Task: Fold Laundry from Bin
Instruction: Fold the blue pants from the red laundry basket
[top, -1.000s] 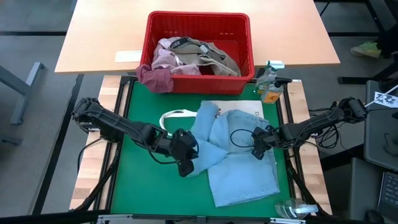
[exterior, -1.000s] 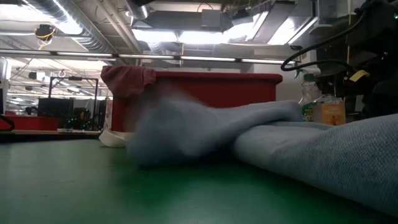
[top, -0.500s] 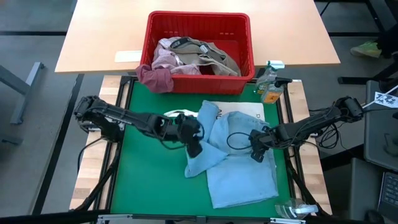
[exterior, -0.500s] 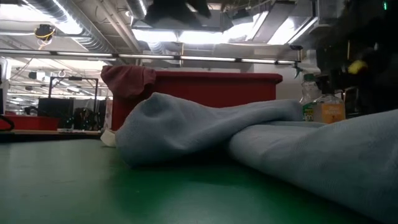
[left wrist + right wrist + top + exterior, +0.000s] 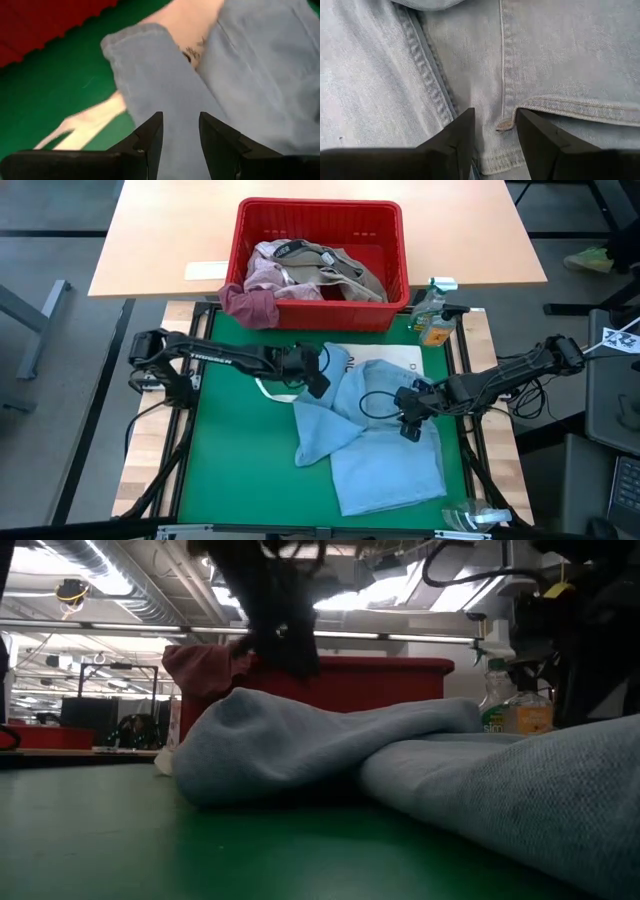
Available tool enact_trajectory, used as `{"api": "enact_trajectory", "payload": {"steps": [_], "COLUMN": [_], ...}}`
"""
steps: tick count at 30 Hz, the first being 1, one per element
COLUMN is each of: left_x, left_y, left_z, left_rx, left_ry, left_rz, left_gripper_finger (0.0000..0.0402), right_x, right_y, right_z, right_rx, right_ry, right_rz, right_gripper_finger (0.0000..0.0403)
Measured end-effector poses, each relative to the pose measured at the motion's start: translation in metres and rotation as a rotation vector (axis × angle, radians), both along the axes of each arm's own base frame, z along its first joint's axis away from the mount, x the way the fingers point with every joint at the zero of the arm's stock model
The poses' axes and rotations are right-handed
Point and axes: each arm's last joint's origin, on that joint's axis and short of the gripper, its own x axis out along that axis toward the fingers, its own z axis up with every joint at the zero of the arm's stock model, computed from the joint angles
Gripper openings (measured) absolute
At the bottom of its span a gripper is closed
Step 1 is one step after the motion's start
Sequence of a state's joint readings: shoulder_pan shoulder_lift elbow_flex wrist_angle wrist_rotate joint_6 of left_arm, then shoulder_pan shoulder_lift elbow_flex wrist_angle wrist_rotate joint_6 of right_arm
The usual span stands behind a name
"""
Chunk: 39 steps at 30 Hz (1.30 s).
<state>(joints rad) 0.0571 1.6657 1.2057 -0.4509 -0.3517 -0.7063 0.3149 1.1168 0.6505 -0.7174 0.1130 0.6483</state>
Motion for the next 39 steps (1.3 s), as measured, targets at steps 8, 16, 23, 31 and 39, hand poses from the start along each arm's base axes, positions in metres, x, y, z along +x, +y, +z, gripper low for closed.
{"api": "enact_trajectory", "payload": {"steps": [8,16,23,31,39], "left_x": [-0.007,0.002,0.006,0.006,0.007], "left_y": [0.028,0.035,0.037,0.038,0.037], "left_z": [-0.041,-0.082,-0.111,-0.118,-0.118], "left_rx": [-0.025,-0.052,-0.007,-0.009,-0.041], "left_ry": [-0.067,-0.119,-0.046,-0.042,-0.042], "left_rz": [0.061,0.101,0.157,0.211,0.183], "left_gripper_finger": [0.0120,0.0120,0.0120,0.0120,0.0089], "right_x": [0.000,0.000,-0.001,-0.001,-0.001], "right_y": [0.000,0.000,0.000,0.000,0.000], "right_z": [0.001,0.002,0.001,0.001,0.001], "right_rx": [0.002,-0.001,-0.003,-0.003,-0.002], "right_ry": [-0.005,0.004,0.008,0.009,0.008], "right_rz": [0.002,0.002,0.002,0.002,0.001], "right_gripper_finger": [0.0143,0.0143,0.0143,0.0143,0.0143]}}
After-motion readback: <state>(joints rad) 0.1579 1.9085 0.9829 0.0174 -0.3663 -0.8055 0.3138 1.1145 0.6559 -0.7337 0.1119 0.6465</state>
